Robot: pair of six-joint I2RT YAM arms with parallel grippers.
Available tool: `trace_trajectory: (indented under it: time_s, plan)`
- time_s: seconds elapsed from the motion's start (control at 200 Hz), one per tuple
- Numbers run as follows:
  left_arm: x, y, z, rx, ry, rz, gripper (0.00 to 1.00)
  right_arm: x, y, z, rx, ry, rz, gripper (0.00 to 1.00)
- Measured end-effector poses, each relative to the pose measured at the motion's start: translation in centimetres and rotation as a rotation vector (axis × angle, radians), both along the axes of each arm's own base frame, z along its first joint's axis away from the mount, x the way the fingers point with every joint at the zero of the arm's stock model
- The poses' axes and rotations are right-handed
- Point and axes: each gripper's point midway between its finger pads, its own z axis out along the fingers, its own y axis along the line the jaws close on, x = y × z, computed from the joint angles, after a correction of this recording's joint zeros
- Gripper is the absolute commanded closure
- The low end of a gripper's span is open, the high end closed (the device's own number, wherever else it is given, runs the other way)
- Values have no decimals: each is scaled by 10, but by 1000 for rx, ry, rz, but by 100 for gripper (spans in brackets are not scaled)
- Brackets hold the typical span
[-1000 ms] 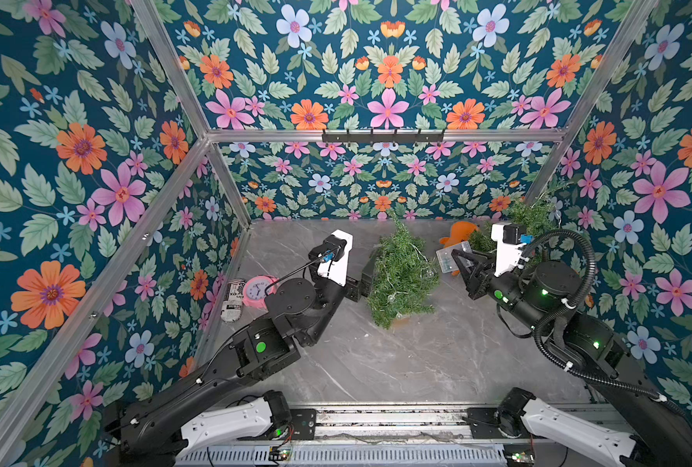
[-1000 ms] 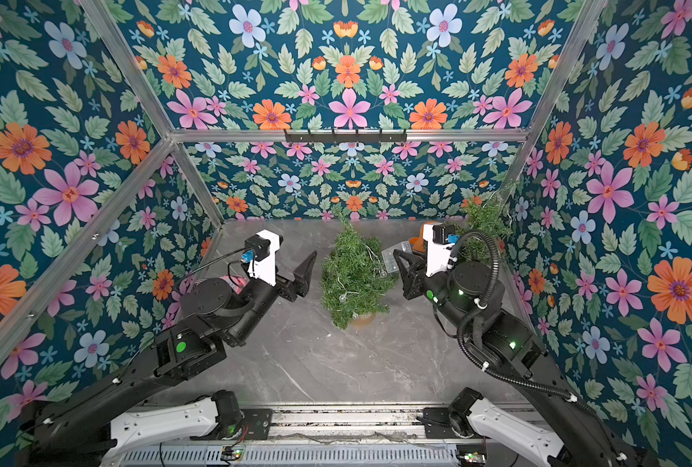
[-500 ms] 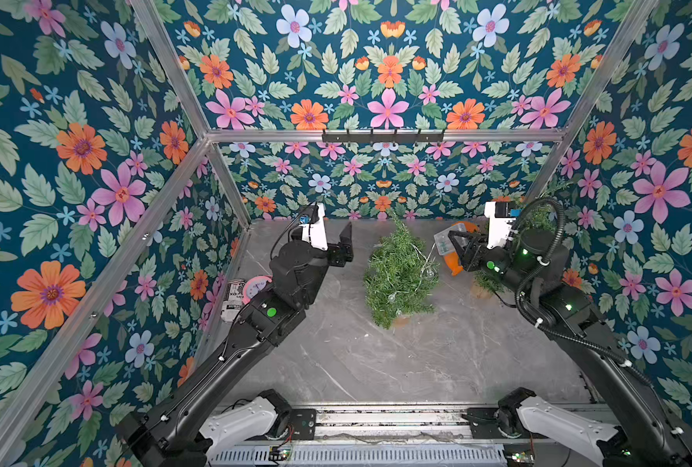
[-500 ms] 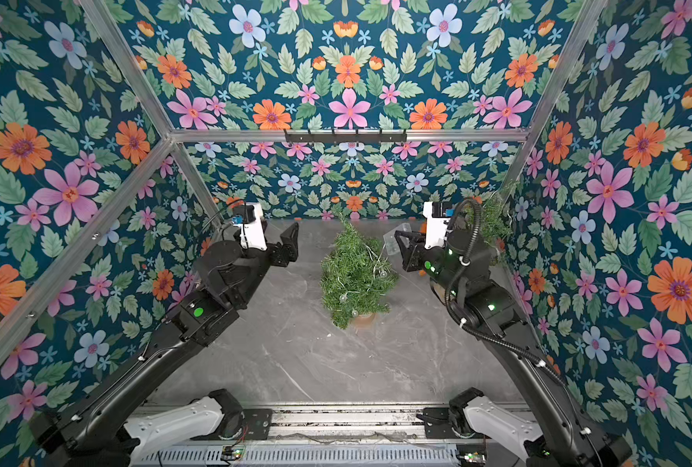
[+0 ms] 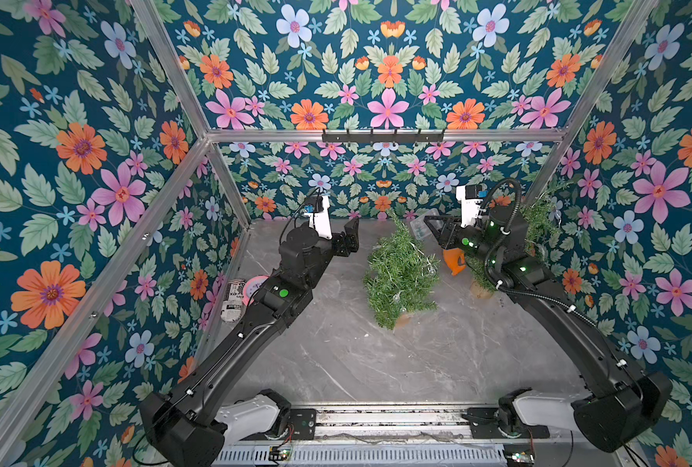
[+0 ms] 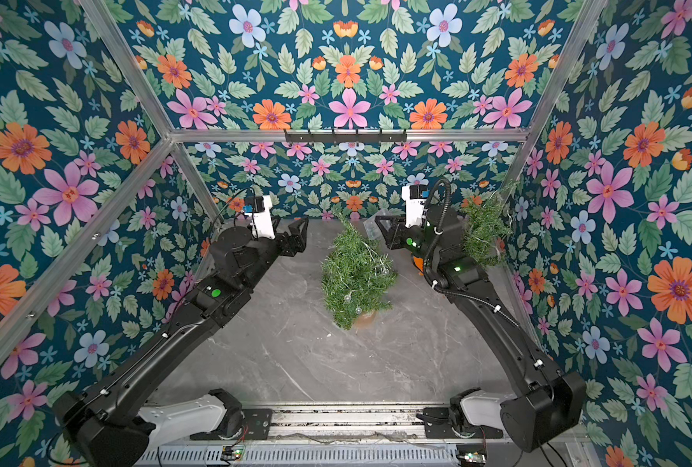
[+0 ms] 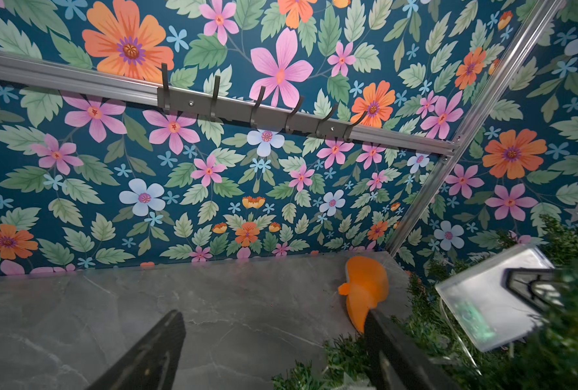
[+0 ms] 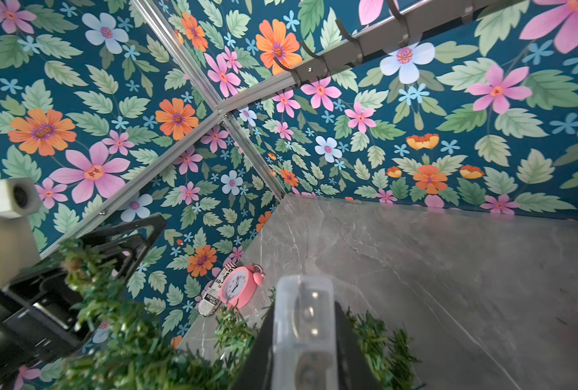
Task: Wrap string light around the christmas tree
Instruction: Wrap the light string around the Christmas tree.
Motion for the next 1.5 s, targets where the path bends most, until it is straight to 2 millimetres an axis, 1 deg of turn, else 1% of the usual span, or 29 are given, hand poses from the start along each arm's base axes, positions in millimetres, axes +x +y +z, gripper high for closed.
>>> trace_trajectory:
  time_s: [0.08,0.105,0.23,0.32,0.49,0.615,0.75,0.89,0.99,1.16,1.315,1.34,1.37,1.44,1.485,1.5]
  plan:
    - [2,-4,-3,1,5,-17,14,5,6,-2,15,6,25,100]
    - [3,-5,-4,-1,5,-22,14,7,8,-3,19,5,32,98]
    - [10,-4,-7,-18,13,-22,14,14,19,-8,48,16,73,97]
    - [14,-3,-12,-17,22,-22,13,19,25,-12,69,29,96,95]
    - [20,-6,-24,-27,53,-42,13,27,35,-17,105,49,134,92]
    - [22,-5,-32,-21,63,-38,13,30,42,-19,116,49,159,86]
    - [23,-8,-37,-22,68,-59,12,31,47,-23,124,57,179,77]
    - [22,-13,-41,-21,72,-87,12,35,51,-31,125,79,186,70]
    - [22,-13,-45,-17,79,-86,12,36,53,-37,123,95,193,65]
    - [21,-11,-50,-13,86,-81,11,39,56,-45,119,113,199,59]
    - [20,-8,-50,-13,85,-71,11,44,55,-50,116,127,184,48]
    - [20,-7,-49,-13,84,-70,11,46,55,-50,115,128,175,45]
    - [19,-7,-50,-13,84,-70,11,47,55,-50,114,129,172,40]
    - [19,-4,-50,-13,83,-63,11,49,54,-47,111,127,160,22]
    - [18,-2,-51,-12,83,-54,11,52,53,-44,108,121,148,13]
    - [18,-2,-51,-12,83,-53,11,52,53,-43,105,118,148,9]
